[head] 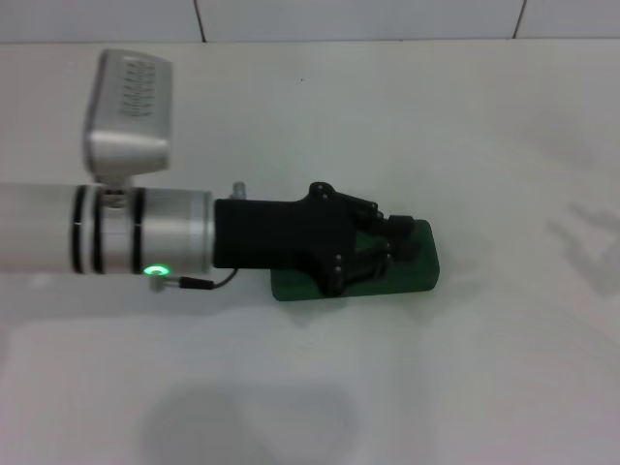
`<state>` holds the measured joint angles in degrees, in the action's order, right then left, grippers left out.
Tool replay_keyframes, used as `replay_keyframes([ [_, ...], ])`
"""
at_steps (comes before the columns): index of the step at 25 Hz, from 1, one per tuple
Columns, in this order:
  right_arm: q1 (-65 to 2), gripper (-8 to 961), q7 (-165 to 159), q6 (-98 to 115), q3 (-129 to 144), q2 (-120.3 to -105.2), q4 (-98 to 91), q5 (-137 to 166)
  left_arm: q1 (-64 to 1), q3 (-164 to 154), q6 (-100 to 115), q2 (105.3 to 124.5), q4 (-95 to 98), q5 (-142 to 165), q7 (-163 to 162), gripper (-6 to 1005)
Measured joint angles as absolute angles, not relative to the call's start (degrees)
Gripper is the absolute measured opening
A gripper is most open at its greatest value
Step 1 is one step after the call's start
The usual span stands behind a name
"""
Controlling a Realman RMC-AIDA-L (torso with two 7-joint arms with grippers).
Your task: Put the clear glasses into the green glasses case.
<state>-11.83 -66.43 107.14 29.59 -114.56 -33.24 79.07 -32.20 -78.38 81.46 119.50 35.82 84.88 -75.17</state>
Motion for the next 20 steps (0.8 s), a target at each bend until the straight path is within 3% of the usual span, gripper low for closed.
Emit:
replay_keyframes([
  [5,-14.8,408,-66.0,106.8,31.2,-115.23,-34.7,87.6,-26.2,-74.8,91.4,119.28,45.1,84.5,-74.2,196],
  [9,-18.3,424,-68.2,106.7,38.3,-115.03,-35.7,91.5,-23.4,-64.2,101.5,118.71,45.9,83.4,-77.1,293],
  [17,-23.6,478,-67.7,105.4,46.7,-116.12,-35.3,91.0,-21.8,-58.9,107.9,111.36,42.7,85.0,-81.2,638],
  [20,-26.4,500,-67.7,104.3,50.4,-116.17,-34.1,90.9,-21.2,-58.7,108.0,110.59,42.0,85.0,-81.0,777],
])
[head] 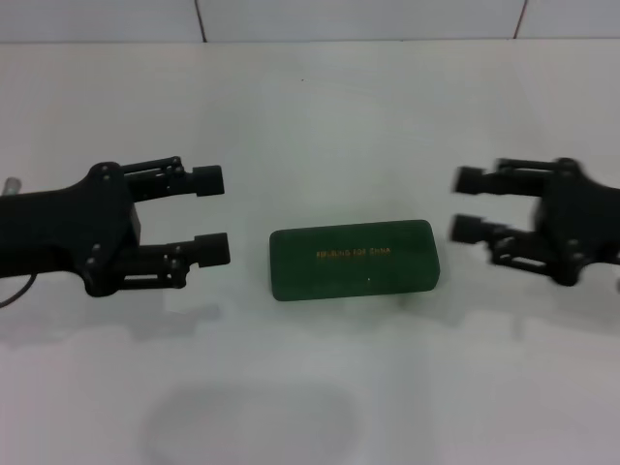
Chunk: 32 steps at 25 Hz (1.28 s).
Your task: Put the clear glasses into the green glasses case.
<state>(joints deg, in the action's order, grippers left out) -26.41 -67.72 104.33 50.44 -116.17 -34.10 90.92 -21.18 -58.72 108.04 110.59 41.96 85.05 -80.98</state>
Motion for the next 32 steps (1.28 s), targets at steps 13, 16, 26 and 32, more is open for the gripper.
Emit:
replay_keyframes([
  [13,-32.3,692,-67.7,93.6,72.0,-116.17,-35.5,81.6,-19.6,-58.4,108.7,111.23,41.3,85.8,-79.2,782],
  [16,-32.0,693,-67.7,94.3,72.1,-116.07,-35.6,79.9,-19.0,-58.2,108.7,111.29,41.4,86.1,-79.2,781],
  [26,-30.6,695,-67.6,95.4,72.1,-116.19,-35.7,79.4,-19.2,-58.1,108.7,111.85,41.4,86.7,-78.9,780],
  [32,-29.5,695,-66.6,95.4,72.0,-116.19,-35.8,78.7,-19.7,-58.0,108.6,112.38,41.3,87.9,-78.4,779],
])
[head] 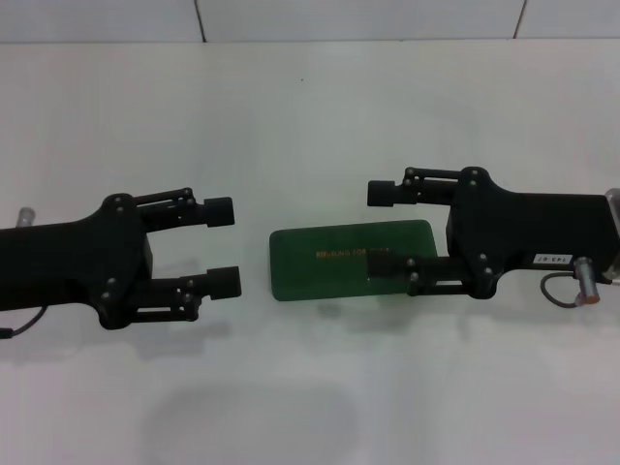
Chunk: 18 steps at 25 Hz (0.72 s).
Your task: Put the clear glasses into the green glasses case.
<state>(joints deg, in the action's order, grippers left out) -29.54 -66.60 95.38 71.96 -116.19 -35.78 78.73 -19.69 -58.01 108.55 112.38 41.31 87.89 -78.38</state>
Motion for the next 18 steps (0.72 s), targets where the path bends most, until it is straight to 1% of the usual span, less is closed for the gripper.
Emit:
replay_keyframes([
  [5,-28.7,695,-64.9,95.7,72.1,-116.12,-35.5,77.2,-19.9,-58.0,108.3,112.89,41.3,88.1,-78.3,778],
  [18,-27.5,695,-64.1,95.7,72.0,-116.1,-35.4,76.4,-21.0,-58.0,108.2,113.11,39.9,88.2,-78.3,776],
])
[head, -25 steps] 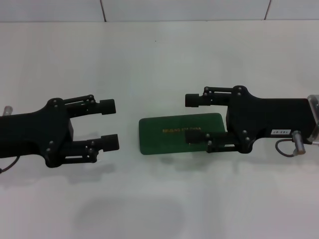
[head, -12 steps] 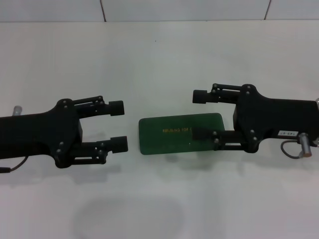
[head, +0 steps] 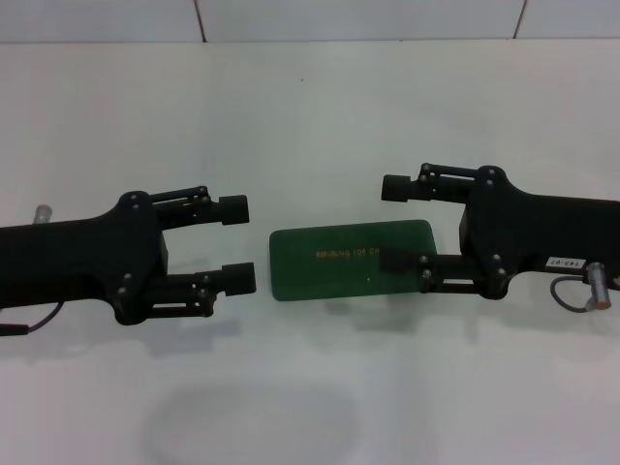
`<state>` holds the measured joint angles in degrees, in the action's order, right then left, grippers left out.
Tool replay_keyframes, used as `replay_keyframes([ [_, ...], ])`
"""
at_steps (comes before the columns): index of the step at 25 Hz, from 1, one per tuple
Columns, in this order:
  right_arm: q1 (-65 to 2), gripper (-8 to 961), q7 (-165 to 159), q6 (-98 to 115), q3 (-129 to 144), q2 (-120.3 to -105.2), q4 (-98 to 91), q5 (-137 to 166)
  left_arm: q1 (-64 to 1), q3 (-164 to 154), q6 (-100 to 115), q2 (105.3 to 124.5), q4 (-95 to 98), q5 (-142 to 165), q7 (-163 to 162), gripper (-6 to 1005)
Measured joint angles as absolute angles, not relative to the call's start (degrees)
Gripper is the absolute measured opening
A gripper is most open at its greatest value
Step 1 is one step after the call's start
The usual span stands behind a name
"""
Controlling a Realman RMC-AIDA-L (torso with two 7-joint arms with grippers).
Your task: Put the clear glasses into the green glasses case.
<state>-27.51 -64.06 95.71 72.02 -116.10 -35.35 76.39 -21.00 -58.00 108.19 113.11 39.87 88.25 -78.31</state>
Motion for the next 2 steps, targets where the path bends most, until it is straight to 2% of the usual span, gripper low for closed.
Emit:
replay_keyframes([
  [2,-27.5,695,-64.0,95.8,72.0,-116.1,-35.4,76.4,-21.0,-58.0,108.2,113.12,39.9,88.2,-78.3,776],
])
